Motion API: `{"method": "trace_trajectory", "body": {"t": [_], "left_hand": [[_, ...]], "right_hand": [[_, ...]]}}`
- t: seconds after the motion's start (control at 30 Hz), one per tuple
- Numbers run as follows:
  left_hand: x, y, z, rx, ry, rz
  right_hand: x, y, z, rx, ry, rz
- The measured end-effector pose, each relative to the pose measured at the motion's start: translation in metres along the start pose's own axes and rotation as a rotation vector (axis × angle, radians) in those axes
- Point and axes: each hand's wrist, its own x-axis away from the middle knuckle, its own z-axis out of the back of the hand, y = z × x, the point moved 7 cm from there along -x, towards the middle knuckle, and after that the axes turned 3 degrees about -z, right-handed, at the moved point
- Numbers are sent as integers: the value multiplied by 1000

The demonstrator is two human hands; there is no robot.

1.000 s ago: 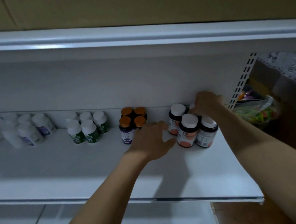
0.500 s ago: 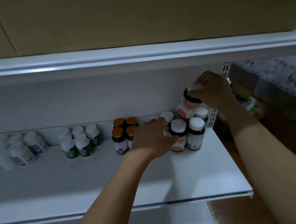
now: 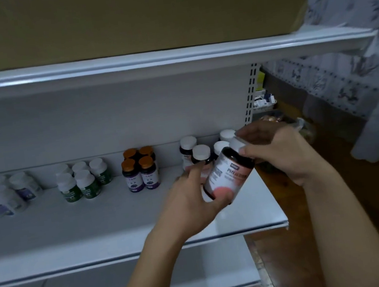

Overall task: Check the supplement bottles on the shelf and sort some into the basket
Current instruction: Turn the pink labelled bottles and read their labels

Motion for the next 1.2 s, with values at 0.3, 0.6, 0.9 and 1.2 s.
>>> {"method": "trace_trajectory", "body": {"t": [0.3, 0.6, 0.9, 1.2], "left_hand": [[56, -4, -30, 383, -174, 81], [78, -26, -20, 383, 97, 66], [78, -24, -18, 451, 1, -33], [77, -40, 2, 499, -36, -143]], "right_hand": [[43, 37, -27, -312, -203, 34], [66, 46, -59, -451, -263, -38], [77, 43, -67, -488, -143, -105], [77, 34, -95, -377, 18, -156]]}}
